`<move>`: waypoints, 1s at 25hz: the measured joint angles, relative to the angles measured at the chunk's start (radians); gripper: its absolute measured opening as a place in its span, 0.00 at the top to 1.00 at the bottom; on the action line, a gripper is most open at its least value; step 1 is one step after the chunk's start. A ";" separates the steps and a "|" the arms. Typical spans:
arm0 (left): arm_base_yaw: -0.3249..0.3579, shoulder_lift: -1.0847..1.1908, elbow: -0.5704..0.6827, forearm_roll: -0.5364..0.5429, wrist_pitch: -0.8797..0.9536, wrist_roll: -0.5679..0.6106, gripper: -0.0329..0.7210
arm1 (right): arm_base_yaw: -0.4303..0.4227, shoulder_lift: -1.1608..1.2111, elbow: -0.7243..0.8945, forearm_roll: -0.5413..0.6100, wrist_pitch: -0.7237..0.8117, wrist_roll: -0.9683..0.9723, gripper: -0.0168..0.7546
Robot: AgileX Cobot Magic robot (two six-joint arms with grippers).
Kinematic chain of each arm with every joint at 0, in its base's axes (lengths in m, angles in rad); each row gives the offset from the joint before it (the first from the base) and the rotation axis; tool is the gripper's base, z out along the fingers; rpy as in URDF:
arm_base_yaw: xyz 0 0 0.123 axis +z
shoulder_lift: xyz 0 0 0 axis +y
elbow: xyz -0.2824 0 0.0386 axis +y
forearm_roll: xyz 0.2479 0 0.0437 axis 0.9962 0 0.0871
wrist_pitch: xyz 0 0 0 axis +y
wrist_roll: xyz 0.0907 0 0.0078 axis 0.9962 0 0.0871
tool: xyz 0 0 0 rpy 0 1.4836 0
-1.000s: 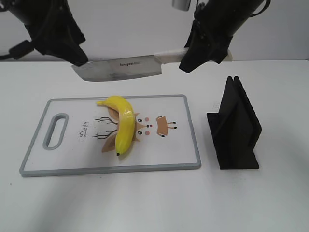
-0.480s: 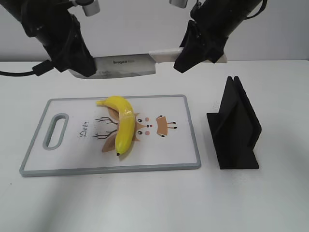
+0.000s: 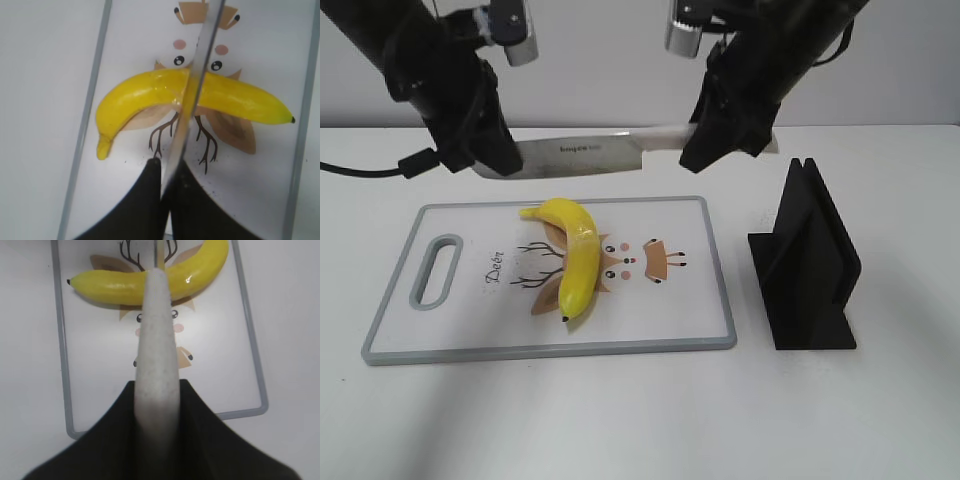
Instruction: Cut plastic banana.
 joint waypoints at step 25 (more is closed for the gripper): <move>-0.018 -0.078 0.091 0.012 -0.142 -0.078 0.94 | 0.040 0.038 -0.077 -0.186 -0.028 0.166 0.72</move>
